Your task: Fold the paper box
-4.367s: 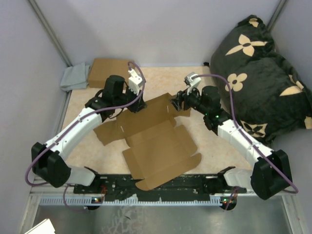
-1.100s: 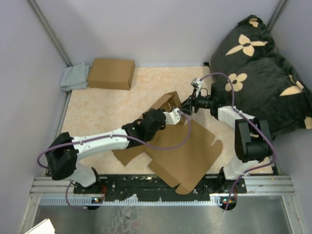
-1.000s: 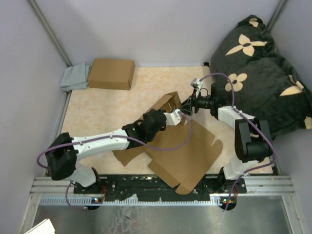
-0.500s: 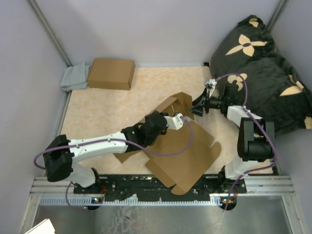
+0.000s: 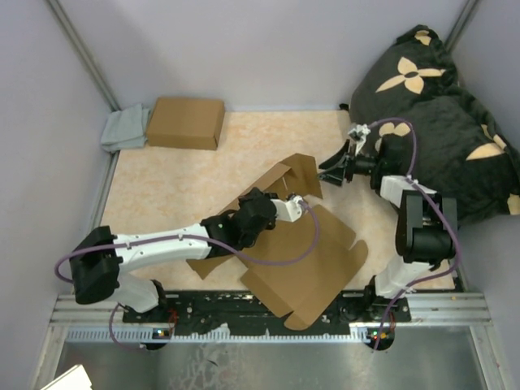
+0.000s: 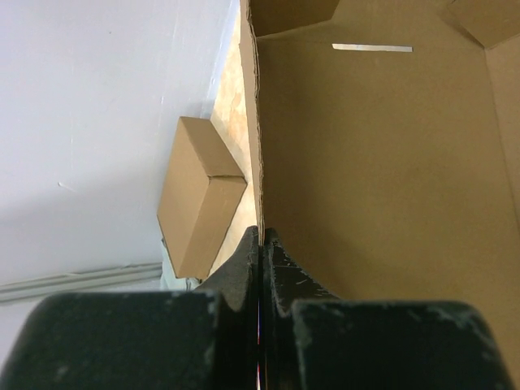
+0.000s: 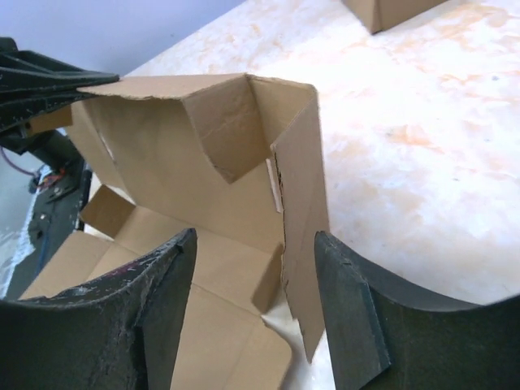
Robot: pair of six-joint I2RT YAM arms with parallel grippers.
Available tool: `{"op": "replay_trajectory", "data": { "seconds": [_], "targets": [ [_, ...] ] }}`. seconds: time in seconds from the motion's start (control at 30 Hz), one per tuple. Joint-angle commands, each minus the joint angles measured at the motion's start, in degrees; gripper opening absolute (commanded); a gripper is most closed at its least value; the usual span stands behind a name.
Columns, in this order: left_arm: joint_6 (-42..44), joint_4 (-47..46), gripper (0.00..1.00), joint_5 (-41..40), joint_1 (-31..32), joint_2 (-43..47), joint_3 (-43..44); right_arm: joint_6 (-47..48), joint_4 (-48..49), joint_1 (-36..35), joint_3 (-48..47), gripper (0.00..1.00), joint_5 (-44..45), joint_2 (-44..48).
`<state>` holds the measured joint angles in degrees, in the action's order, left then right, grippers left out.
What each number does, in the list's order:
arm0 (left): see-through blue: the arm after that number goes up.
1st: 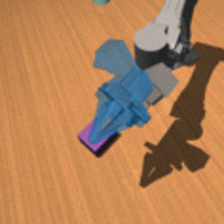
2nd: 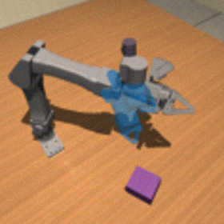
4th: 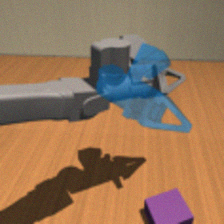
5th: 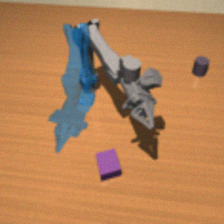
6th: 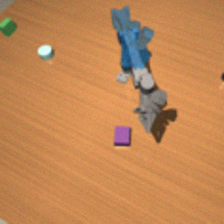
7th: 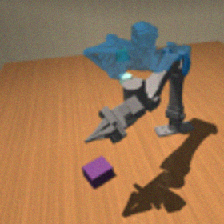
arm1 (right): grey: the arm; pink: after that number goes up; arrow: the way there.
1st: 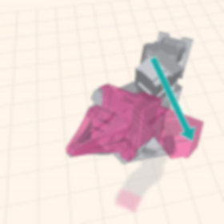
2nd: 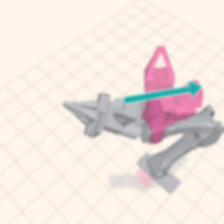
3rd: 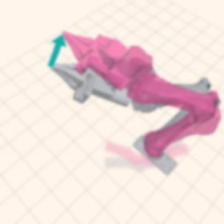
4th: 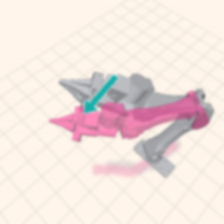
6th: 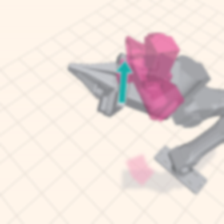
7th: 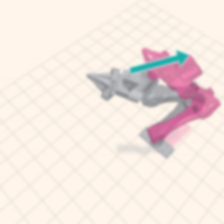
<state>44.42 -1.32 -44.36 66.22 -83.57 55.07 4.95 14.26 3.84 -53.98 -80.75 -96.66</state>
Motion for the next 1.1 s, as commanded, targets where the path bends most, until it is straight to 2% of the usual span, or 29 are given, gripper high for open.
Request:
{"op": "replay_trajectory", "data": {
  "seconds": [0.0, 0.07, 0.1, 0.2, 0.3, 0.37, 0.4, 0.47, 0.5, 0.53, 0.57, 0.67, 0.8, 0.93, 1.07],
  "targets": [
    [2.1, -2.3, 0.00, -1.0, 1.3, 3.5, -2.2, -36.7, 49.9, 4.1, 5.3, 0.61, 2.6, 0.6],
    [2.6, -2.8, 0.00, -1.0, 1.5, 4.3, -2.7, -56.6, 74.4, 6.1, 4.6, 0.61, 4.2, -5.0],
    [2.8, -2.9, 0.00, -1.1, 1.6, 4.5, -2.8, -65.7, 83.1, 6.7, 2.4, 0.61, 4.3, -8.7],
    [4.0, -4.6, 0.00, -1.9, 2.3, 5.3, -3.6, -74.5, 84.5, 7.0, -4.8, 0.54, 6.3, -16.4],
    [5.4, -6.4, 0.00, -2.3, 2.4, 6.3, -4.6, -71.7, 83.1, 7.0, -5.2, 0.52, 10.1, -18.1],
    [5.6, -6.4, 0.00, -1.9, 2.5, 6.9, -5.1, -63.5, 71.3, 6.7, -4.5, 0.51, 13.1, -16.8],
    [5.7, -6.6, 0.00, -1.7, 2.5, 7.2, -5.5, -56.4, 61.0, 6.2, -4.6, 0.51, 14.9, -15.0],
    [6.4, -7.5, 0.00, -1.7, 2.4, 8.0, -6.2, -34.3, 31.5, 3.1, -5.5, 0.50, 22.4, -8.5],
    [6.7, -8.0, 0.00, -1.9, 2.4, 8.2, -6.7, -21.2, 17.2, 0.7, -7.5, 0.51, 30.2, -5.2],
    [7.1, -8.5, 0.00, -2.0, 2.4, 8.4, -7.1, -13.4, 6.9, -1.9, -9.2, 0.52, 38.1, -3.0],
    [7.5, -9.2, 0.00, -1.9, 2.4, 8.9, -7.6, -11.5, 3.6, -3.4, -10.5, 0.52, 43.1, -2.0],
    [8.0, -10.6, 0.00, -1.1, 2.2, 10.7, -8.7, -14.7, 3.3, -3.8, -13.1, 0.52, 48.3, -1.7],
    [8.4, -10.4, 0.00, -1.0, 2.1, 12.0, -9.3, -11.6, -3.5, -5.6, -21.8, 0.51, 50.1, -7.1],
    [12.5, -13.5, 0.00, -1.3, 2.2, 11.6, -11.2, -8.6, -4.5, -7.0, -24.0, 0.51, 45.3, -11.1],
    [17.3, -18.5, 0.00, -2.4, 2.2, 10.2, -13.3, -7.0, 0.9, -7.1, -18.4, 0.52, 35.3, -11.8]
  ]
}}
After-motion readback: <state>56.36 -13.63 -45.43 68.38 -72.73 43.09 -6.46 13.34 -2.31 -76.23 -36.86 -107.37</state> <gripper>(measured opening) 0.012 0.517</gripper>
